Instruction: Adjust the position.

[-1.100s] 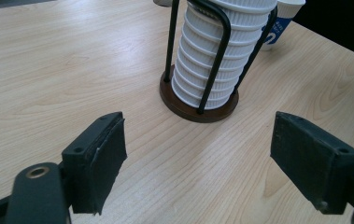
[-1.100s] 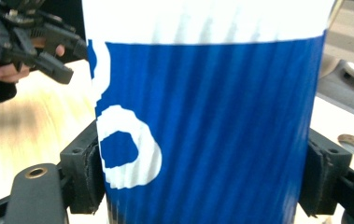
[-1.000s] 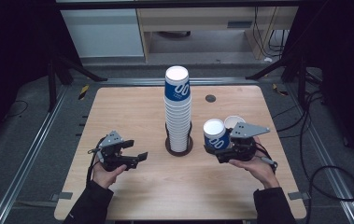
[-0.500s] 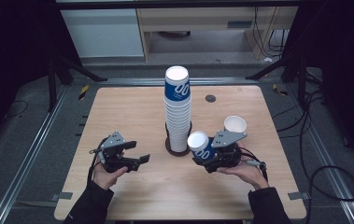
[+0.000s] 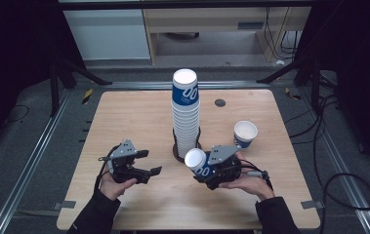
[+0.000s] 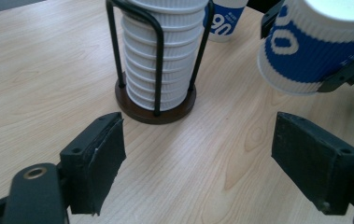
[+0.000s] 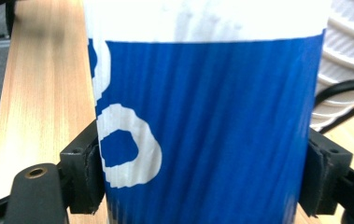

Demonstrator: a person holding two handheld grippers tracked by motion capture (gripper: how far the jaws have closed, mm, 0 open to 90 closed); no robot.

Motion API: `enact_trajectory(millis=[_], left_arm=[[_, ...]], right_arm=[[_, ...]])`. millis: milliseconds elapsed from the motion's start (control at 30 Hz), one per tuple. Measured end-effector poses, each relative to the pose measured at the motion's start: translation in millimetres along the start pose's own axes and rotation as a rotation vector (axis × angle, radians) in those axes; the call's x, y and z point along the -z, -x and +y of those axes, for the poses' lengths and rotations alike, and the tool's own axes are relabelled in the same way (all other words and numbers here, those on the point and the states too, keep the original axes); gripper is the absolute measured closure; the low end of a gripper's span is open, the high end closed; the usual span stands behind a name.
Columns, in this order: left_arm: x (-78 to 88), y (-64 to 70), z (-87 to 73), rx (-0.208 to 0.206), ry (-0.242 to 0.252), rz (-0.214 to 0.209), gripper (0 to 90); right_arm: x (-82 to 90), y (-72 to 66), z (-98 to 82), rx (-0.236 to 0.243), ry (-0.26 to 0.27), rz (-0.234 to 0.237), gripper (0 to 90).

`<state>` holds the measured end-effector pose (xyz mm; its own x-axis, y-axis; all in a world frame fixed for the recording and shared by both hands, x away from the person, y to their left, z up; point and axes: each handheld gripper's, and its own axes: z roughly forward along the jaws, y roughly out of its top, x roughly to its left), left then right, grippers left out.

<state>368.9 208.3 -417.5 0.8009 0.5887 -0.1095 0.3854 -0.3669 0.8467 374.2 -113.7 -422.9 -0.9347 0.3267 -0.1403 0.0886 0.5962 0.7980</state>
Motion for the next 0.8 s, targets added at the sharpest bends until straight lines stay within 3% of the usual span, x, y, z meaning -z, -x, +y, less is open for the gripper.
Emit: enact_trajectory(millis=[100,800], left_arm=[[0.0,3.3,1.7,-0.009,0.0,-0.016,16.6],[-11.4,27.0,7.8,-0.086,-0.034,-0.124,15.4]], right_arm=[[-7.5,-3.9,1.0,0.024,-0.032,0.02,20.0],[-31.5,-12.0,5.9,0.08,-0.095,0.051,20.1]])
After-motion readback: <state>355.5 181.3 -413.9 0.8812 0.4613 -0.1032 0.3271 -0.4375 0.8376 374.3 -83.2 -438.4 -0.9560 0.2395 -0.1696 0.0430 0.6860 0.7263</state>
